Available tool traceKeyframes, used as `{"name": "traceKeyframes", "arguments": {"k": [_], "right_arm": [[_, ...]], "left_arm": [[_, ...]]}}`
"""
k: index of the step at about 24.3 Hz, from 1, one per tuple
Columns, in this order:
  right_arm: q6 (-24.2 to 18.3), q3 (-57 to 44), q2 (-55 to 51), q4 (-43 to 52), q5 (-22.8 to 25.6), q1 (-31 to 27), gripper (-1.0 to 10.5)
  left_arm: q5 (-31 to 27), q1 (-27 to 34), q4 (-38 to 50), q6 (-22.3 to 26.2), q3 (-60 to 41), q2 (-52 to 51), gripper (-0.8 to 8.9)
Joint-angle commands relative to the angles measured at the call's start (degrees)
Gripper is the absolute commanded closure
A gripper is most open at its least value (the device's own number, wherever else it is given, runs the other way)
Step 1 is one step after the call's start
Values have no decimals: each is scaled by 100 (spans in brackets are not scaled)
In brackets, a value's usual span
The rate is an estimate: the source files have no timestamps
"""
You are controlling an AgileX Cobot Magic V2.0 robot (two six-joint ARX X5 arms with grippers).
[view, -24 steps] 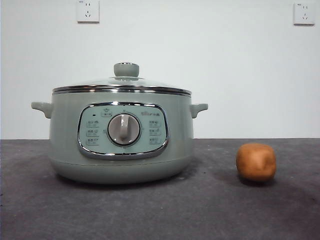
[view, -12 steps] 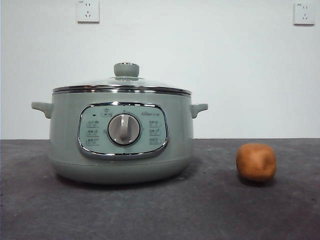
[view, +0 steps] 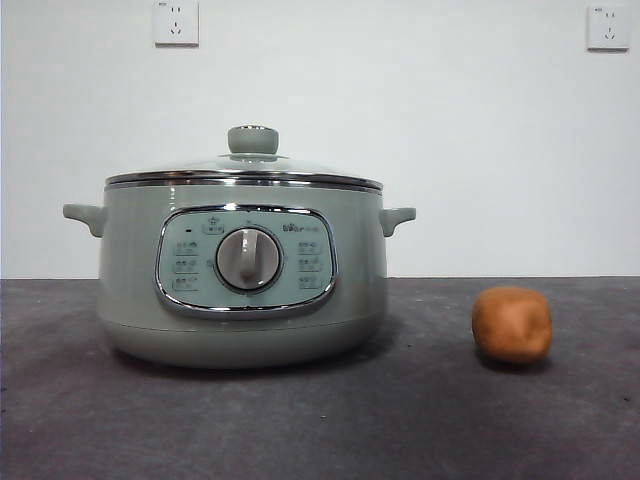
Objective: Pick up the potato,open the lid,put the potato in the pot,close the lid
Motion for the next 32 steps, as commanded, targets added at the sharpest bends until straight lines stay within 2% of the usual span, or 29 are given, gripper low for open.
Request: {"name": "traceKeyframes", "arguments": {"k": [1,6,12,16,17,20,24,29,32], "right_arm": [[11,459,520,-494,-717,7,282],[17,1045,1305,-1388,-890,9,285],[-50,1495,2166,-1982,-1043,46,285],[-219,1843,2752,-2256,-1003,341,285],[-223,1978,2979,-2328,-874,507,285],[-223,2385,3641,-2498,4,1178,284],[-155,2796,4489,-2531,1080,1976,284],[22,3045,5541,-2461,1668,2367,285],[46,3045,6033,-2275,1775,2367,285]], "left_arm": [[282,-11,-188,-48,372,295,342],[400,-11,-610,-92,892,831,342],[1058,-11,-1025,-116,1429,1499,342],[1478,-13,-1458,-157,1908,2131,342],[1523,-13,-1626,-157,2096,2389,342],[1523,-13,-2072,-138,2621,3136,342],[1526,-76,-2194,-26,2951,3740,342],[1523,-238,-2229,-26,2968,4000,343],[1504,-313,-2236,-26,2968,4030,343]]}}
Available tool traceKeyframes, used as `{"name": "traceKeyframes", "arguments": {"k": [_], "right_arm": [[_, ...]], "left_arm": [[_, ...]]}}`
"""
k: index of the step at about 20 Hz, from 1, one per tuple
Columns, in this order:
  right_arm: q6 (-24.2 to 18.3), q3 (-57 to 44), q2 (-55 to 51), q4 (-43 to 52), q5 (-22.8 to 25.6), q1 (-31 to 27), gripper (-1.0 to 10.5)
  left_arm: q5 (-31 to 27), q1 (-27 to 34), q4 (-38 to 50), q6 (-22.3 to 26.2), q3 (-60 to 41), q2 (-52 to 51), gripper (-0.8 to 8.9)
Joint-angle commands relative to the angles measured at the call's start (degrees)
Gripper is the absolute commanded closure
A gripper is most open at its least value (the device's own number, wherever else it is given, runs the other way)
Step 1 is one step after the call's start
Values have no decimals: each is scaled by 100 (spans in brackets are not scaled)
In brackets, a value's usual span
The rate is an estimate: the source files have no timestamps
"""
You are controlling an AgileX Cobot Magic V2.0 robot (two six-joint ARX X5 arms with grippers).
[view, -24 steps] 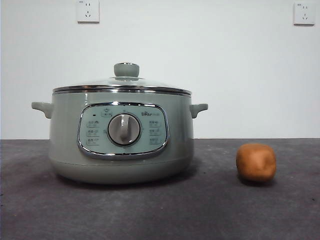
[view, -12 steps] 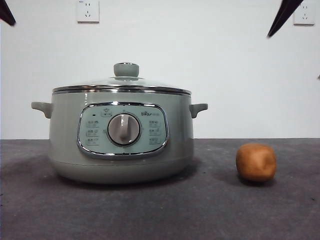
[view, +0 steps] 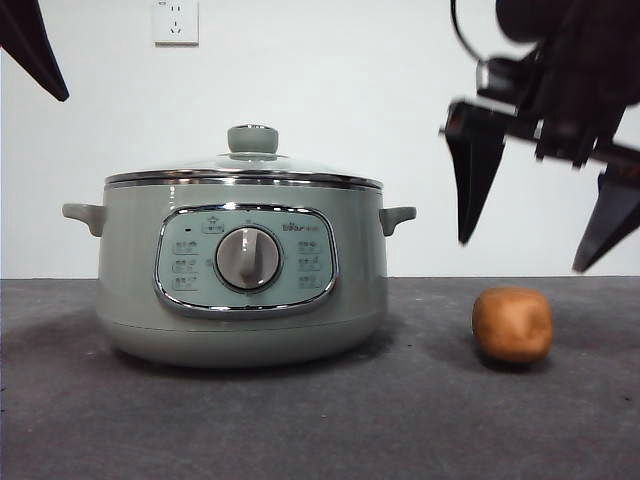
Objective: Pick up the potato,open the lid,put the potato in the pot,close the lid
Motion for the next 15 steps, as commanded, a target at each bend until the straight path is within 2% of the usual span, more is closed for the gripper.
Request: {"name": "traceKeyframes", "arguments": {"k": [1,5,9,10,11,13,15], "right_arm": [[98,24,380,229,42,4,285],[308,24,892,634,42,4,289],[304,24,1123,730,105,4,295],[302,24,1161,726,103,4,371],[304,24,1187,726,103,4,521],[304,24,1189,719,96,4,919],[299,24,1189,651,83,4,953]], "left_arm": [[-7,-59,7,74,13,22,343],[-15,-186,9,74,13,24,344],[-48,-275,9,72,13,24,345],[-48,-310,15,68,13,24,346],[-48,-348,33,68,13,24,346],[-46,-426,105,46,15,24,346],[-48,-514,192,-17,55,63,346]]}}
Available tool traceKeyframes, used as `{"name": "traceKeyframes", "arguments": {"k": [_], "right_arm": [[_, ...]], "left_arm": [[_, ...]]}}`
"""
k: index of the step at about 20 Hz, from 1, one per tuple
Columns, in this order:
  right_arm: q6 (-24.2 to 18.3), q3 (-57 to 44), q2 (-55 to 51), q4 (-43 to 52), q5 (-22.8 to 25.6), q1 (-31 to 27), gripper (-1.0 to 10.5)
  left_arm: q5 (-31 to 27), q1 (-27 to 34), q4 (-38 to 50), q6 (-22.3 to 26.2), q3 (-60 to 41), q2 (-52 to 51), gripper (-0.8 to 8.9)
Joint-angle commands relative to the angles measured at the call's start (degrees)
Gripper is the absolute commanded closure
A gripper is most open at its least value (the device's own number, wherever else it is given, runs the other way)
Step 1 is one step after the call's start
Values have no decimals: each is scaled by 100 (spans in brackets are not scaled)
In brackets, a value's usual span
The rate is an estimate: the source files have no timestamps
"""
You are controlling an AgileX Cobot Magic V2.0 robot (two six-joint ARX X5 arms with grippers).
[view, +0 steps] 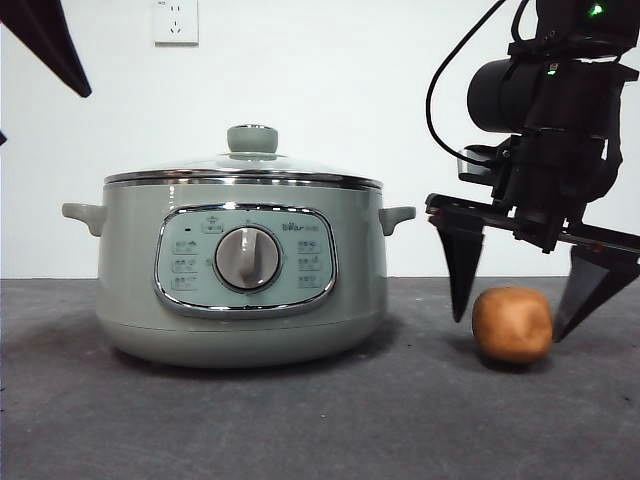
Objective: Pick up the potato,open the lid,put the potato in the pot,close the lid
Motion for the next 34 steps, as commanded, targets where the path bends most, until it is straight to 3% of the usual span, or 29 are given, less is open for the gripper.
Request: {"name": "traceKeyframes", "arguments": {"k": [1,7,16,24,27,30,34], "right_arm": [[17,15,50,-114,0,7,955],[-715,299,-417,-1075,4,4,953],[-981,343,-1971,-2031,11,4,948],[-1176,343,-2691,-2614,-2,7,948],[-1207,343,-2693,-2653,-2,7,948],[-1204,343,-2693,-2647,-2,7,948],[-1204,343,-2693,-2647,-2,7,948]], "left_arm": [[-4,-105,68,-15,136,116,346],[-4,-535,11,-11,1008,949,346],[-35,-1423,17,114,2649,2621,346],[-1213,-2035,160,380,3001,3359,346],[-1379,-2085,358,400,3001,3399,352],[-1357,-2114,350,393,3001,3399,550],[-1360,-2114,223,400,3001,3399,566]]}}
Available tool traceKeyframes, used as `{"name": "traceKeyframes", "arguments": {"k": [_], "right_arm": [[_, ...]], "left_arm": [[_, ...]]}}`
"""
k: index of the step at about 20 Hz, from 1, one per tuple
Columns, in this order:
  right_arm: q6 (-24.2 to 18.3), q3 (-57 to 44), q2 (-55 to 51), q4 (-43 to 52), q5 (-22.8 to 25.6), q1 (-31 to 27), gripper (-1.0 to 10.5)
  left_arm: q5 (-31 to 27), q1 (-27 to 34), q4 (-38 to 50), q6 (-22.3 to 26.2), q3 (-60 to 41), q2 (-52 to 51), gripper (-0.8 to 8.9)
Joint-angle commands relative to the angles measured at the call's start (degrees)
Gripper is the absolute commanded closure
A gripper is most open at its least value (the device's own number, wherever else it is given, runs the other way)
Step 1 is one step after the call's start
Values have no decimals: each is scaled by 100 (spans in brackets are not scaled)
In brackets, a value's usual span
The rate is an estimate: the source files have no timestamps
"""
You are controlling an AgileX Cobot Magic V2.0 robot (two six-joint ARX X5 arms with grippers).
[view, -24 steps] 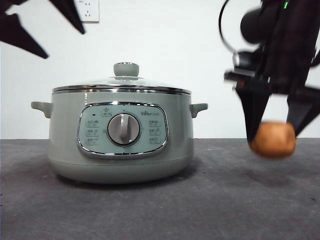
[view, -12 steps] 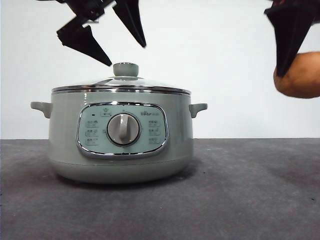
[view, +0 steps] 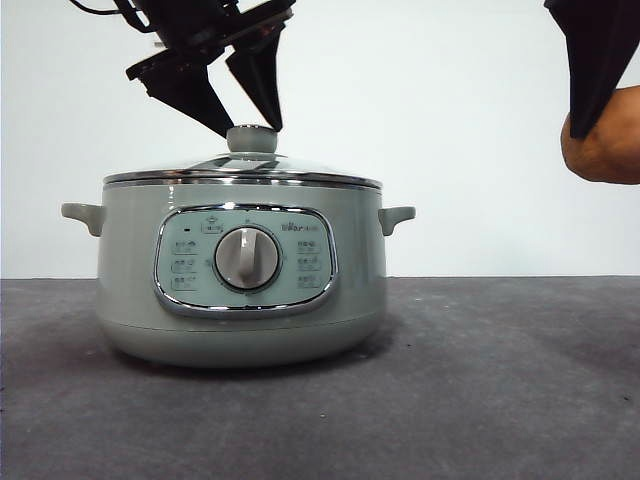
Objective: Pick up the potato,open the lid,put the potato in the pot,close the lid
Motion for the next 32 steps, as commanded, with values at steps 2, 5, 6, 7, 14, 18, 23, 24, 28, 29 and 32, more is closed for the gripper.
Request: {"name": "traceKeyframes", "arguments": {"k": [2,5,6,7,14,18,23,24,28,29,32], "right_arm": [[-59,-4,7,7,-2,7,948],[-59,-4,7,-7,-2,7,948],[-59,-4,7,-20,-4,7,948],[-57,-4,7,-28,-4,7,948],[-57,-4,7,-57,-2,7,948],[-61,-4,7,-120,-2,7,948],[-61,-4,7,-125,-2,7,948],[-59,-4,7,-129,-2,7,948],[127,2,9,-120,221,7,948],[153,2,9,-90,219,7,948],[155,83,22,22,208,9,948]], "left_arm": [[94,-39,-79,72,17,39,566],[96,-42,-87,127,17,39,497],[96,-42,-87,127,17,39,407],[96,-42,-87,127,17,39,369],[-37,-39,-155,127,17,116,434],[-61,-42,-251,168,17,199,752],[-382,-68,-72,173,17,179,822],[-402,-68,-55,177,22,153,822],[-398,-68,-9,175,28,-122,822],[-398,-68,-11,177,28,-216,822],[-400,-66,-15,177,28,-522,822]]}}
